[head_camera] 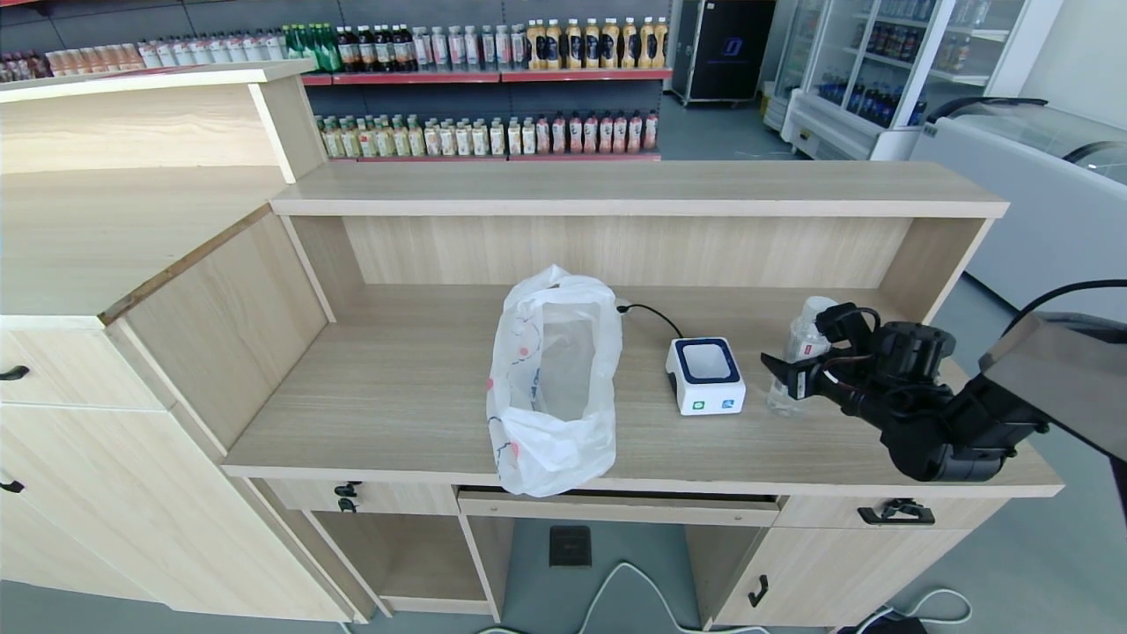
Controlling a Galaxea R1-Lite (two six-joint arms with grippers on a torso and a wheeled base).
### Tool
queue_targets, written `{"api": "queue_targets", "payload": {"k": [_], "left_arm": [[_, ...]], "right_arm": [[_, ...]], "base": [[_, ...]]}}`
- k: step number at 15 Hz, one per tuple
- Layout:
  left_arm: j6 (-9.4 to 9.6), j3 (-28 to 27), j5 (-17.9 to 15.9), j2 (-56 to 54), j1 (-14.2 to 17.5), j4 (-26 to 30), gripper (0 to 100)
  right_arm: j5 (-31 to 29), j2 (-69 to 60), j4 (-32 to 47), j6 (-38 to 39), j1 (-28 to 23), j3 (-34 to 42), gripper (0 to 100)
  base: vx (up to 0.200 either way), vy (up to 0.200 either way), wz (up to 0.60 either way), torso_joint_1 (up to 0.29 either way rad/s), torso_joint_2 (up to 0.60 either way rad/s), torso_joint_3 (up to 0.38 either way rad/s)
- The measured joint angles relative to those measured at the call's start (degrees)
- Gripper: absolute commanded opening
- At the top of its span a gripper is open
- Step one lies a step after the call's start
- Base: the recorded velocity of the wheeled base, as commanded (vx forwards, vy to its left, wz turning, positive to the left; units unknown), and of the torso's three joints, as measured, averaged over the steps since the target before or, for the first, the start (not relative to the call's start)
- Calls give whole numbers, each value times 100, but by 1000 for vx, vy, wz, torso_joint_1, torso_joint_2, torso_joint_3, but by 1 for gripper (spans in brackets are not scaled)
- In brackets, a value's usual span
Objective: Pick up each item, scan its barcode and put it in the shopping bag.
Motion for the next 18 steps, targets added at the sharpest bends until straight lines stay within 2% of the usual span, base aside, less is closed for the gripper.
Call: {"api": "queue_targets", "payload": {"k": [6, 9, 11, 14, 16, 18], "left_arm": [[2, 0, 0, 2, 5, 0, 100], [0, 0, 2, 0, 0, 0, 100], [0, 0, 2, 2, 0, 0, 100], [0, 0, 2, 0, 2, 0, 100], [2, 0, 0, 2, 2, 0, 100], [0, 0, 2, 0, 2, 0, 100]], "right_arm": [[28, -678, 57, 453, -57, 383, 0], [197, -1571, 638, 946, -72, 630, 0], [457, -2470, 1787, 1419, -24, 724, 0], [870, -4424, 4236, 2153, 278, 642, 0], [1022, -5591, 5786, 2472, 774, 529, 0], [1098, -6404, 6643, 2621, 1371, 441, 0]], "base": [[0, 0, 0, 0, 0, 0], [0, 0, 0, 0, 0, 0], [0, 0, 0, 0, 0, 0], [0, 0, 0, 0, 0, 0], [0, 0, 0, 0, 0, 0], [0, 0, 0, 0, 0, 0]]}}
